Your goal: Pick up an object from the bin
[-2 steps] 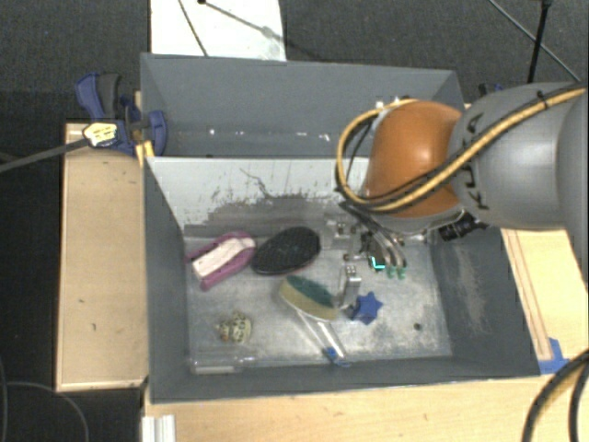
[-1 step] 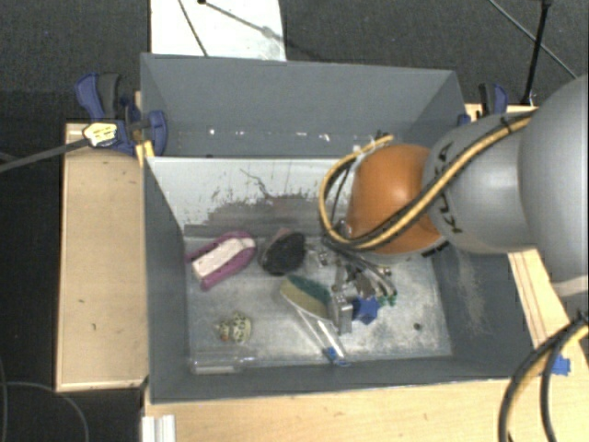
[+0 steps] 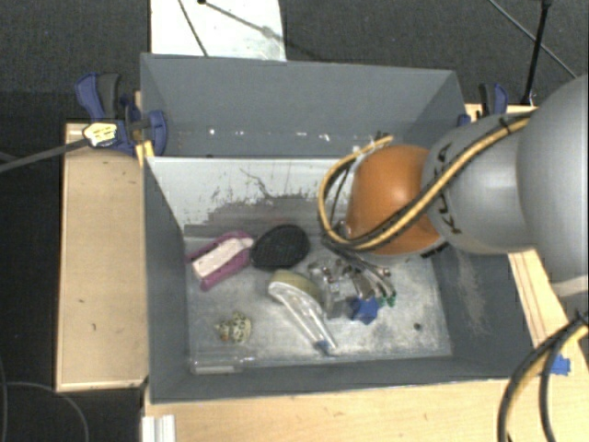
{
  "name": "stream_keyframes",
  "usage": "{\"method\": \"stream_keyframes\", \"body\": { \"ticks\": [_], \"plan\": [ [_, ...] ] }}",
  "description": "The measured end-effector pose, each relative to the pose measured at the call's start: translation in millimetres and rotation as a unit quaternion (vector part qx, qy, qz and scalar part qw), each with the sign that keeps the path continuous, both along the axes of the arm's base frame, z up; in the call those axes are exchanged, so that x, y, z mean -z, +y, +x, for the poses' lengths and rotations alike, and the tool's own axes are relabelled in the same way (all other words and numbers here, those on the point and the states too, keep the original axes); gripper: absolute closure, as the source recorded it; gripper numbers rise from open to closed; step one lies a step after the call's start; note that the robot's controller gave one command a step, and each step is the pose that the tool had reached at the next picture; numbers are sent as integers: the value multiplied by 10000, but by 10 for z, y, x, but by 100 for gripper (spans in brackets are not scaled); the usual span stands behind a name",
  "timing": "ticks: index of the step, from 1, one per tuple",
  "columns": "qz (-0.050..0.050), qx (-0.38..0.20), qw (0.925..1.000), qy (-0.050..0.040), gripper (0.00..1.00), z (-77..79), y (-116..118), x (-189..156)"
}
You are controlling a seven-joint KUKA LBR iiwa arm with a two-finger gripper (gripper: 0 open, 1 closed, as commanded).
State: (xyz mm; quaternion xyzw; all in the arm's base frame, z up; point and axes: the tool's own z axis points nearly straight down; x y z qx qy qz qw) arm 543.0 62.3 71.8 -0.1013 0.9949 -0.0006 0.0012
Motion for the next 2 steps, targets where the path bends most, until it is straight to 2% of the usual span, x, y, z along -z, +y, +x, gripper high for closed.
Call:
{"method": "stream_keyframes", "body": {
  "ticks": [1,2],
  "plan": [
    [5,7,10000,10,0,-7,8,8],
    [-8,-3028,9530,74,0,-237,536,23]
  ]
}}
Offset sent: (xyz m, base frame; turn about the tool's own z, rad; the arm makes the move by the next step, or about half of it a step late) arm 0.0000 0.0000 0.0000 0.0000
